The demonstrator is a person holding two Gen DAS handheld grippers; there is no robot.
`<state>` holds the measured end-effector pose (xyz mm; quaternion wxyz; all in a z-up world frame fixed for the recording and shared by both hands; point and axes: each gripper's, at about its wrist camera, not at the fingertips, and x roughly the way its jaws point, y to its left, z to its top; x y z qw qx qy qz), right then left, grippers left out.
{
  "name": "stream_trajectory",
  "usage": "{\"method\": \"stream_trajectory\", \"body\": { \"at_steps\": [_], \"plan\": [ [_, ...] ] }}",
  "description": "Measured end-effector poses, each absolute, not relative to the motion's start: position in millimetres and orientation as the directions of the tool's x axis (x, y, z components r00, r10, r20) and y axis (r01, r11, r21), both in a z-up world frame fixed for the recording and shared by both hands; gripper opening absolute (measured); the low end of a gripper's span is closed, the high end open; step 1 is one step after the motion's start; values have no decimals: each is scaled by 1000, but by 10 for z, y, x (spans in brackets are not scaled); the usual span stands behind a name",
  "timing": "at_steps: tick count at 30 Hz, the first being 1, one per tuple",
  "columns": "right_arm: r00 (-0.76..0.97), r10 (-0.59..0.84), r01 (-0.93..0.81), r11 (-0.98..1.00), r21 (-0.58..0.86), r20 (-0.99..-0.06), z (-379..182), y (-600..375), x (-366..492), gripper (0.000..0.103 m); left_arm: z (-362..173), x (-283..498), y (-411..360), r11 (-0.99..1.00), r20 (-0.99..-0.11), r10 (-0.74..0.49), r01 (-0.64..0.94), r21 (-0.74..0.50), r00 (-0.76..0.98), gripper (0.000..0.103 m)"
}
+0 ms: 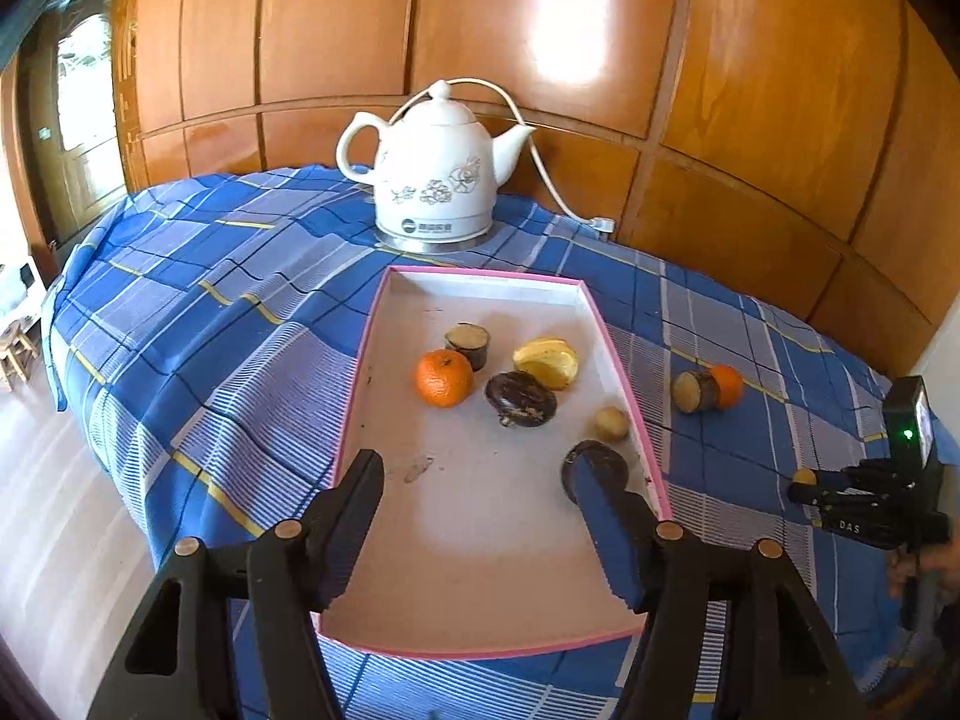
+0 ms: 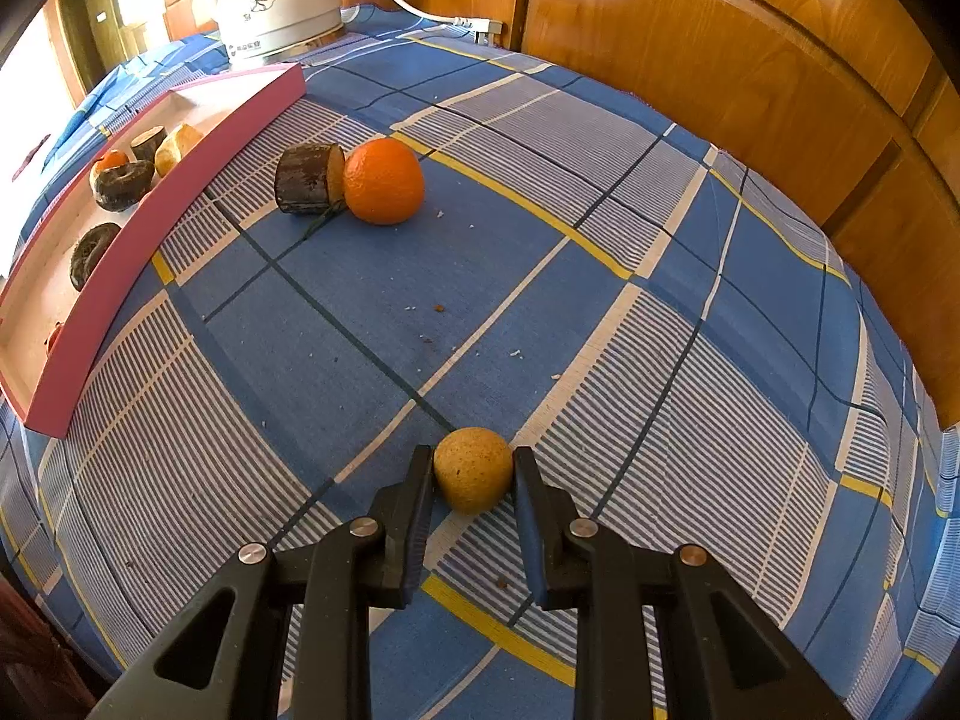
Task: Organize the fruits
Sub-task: 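Withdraw the open left gripper from the tray, then carry the small tan potato into the tray and open the right gripper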
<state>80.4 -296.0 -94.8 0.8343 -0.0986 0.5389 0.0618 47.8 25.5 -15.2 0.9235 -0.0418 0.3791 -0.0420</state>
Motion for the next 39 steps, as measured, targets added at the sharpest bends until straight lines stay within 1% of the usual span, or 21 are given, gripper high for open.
{"method": "stream_trajectory", "body": {
  "at_steps": [13,22,29,31,35,39],
  "plan": [
    [413,-10,-208,973,-105,-910,-946,-2951,797,25,-206,497,520,996,-690,-24,-43,-80,724,70],
    [402,-47,-187,973,-132,-915,-950,-2905,821,25,-221,450,585,994,-686,-44,-35,-101,727,71],
    [386,-79,-135,981,-141,-919,-920,-2880,836,25,-211,424,592,994,-679,-52,-27,-106,733,71],
    [384,-68,-123,985,-124,-921,-901,-2876,831,25,-206,420,595,994,-677,-53,-25,-105,734,71],
    [419,6,-130,990,-53,-908,-743,-2764,788,25,-209,418,603,994,-678,-56,-25,-110,733,71],
    [461,94,-196,981,2,-883,-541,-2488,737,25,-222,417,604,993,-681,-58,-27,-114,730,71]
  ]
}}
